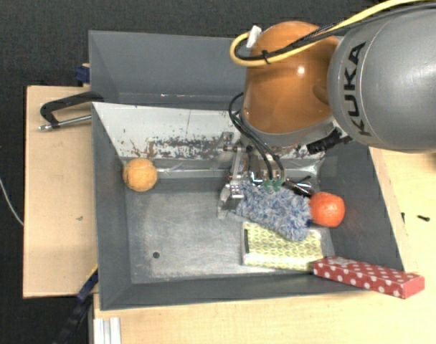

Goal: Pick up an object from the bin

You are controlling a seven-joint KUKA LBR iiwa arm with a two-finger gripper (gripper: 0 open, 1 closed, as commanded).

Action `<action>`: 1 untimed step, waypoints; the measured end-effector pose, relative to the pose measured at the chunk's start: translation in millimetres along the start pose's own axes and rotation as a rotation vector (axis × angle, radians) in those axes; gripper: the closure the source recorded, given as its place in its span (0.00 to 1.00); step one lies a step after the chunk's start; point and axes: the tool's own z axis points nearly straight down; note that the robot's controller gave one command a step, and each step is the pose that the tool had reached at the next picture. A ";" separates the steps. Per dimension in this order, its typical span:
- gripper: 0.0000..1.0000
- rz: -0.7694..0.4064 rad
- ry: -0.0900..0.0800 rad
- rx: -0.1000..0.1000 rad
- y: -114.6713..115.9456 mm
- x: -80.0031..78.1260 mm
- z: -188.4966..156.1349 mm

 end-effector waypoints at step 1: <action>0.00 0.002 -0.008 -0.001 -0.6 -1.5 -4.4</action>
Offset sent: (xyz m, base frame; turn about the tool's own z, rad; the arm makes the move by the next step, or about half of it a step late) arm -0.0440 -0.0662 -0.0340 -0.0857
